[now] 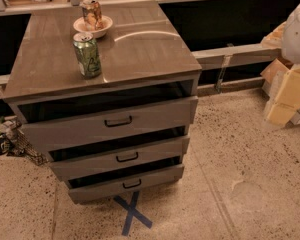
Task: Knock green can over
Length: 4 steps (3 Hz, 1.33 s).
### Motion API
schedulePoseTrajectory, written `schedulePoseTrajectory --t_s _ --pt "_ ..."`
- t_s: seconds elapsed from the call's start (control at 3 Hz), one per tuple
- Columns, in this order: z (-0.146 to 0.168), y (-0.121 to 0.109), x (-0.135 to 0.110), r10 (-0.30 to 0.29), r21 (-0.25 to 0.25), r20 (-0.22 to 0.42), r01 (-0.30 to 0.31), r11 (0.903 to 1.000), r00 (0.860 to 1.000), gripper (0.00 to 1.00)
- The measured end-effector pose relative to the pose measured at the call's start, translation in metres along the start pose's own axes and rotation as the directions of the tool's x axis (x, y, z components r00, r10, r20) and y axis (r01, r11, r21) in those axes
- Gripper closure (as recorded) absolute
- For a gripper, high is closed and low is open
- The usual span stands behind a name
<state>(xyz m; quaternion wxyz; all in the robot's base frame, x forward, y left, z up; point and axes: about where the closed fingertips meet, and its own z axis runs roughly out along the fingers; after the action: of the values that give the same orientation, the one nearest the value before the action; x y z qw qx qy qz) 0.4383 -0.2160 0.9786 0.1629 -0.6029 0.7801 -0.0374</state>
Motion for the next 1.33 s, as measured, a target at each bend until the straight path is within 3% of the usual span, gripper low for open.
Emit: schedulePoseTrajectory --t_s 0.33,0.67,1.0,1.33 --pt "0.000 0.000 0.000 0.000 0.000 0.000 0.000 1.0000 1.000 0.00" --pt "0.019 -0.012 -0.018 -0.011 0.018 0.043 0.010 0.9998 0.999 0.00" --pt "0.048 -0.036 -0.050 -0.034 0.031 0.163 0.029 0.9991 0.986 0.00" --pt "0.073 -0.063 -0.086 -0.017 0.016 0.326 0.012 0.9998 0.945 0.00"
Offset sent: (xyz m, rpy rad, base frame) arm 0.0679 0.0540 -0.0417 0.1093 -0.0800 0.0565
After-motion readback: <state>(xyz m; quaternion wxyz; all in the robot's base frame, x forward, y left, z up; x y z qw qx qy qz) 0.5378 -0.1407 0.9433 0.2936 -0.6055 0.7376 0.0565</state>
